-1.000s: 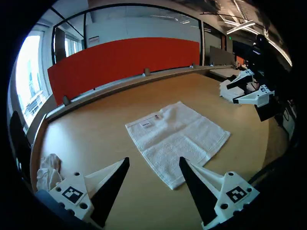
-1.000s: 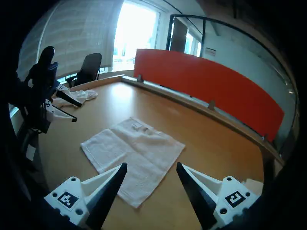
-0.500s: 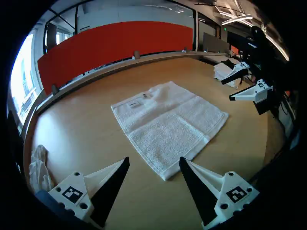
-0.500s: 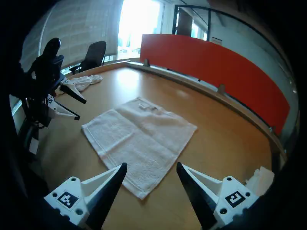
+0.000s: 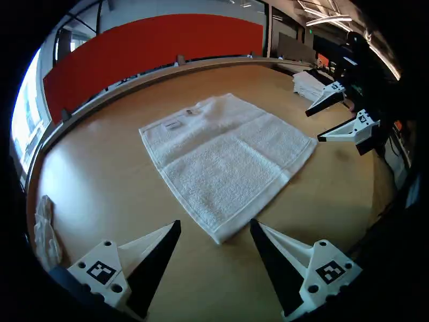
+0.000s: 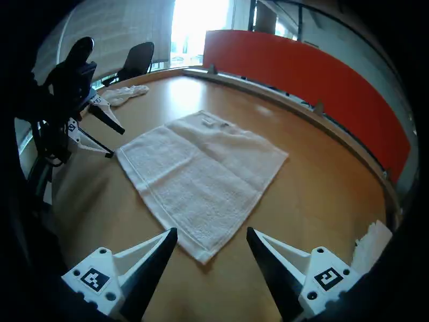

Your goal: Fold towel

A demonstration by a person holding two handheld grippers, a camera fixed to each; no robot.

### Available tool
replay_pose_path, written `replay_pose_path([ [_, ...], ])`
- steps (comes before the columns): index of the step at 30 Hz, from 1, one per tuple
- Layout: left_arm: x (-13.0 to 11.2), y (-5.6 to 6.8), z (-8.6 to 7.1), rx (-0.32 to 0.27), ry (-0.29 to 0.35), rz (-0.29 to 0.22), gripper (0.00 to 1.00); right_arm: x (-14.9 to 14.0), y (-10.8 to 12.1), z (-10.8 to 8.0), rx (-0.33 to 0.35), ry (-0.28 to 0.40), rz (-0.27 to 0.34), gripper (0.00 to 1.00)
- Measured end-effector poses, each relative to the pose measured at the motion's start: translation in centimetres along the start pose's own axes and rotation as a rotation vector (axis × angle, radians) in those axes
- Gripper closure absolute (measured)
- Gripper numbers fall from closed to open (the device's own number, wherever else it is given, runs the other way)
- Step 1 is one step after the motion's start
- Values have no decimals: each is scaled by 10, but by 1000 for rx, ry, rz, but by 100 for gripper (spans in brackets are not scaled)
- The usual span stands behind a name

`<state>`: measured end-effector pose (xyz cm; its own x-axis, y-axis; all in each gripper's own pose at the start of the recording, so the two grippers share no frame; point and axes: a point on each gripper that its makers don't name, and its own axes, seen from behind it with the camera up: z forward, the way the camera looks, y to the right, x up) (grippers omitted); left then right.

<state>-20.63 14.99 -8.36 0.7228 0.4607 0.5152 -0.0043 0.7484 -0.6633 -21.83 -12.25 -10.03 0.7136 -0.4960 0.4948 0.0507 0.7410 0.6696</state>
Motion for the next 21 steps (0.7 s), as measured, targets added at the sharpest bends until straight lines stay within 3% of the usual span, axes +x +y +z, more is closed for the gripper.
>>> replay_pose_path([
  [8,-9,7,9,-26,-40,-2,4,-17,-3,3,20,-35,-2,0],
  [21,-12,9,12,-29,-61,11,5,-31,-7,5,64,-73,-1,11],
])
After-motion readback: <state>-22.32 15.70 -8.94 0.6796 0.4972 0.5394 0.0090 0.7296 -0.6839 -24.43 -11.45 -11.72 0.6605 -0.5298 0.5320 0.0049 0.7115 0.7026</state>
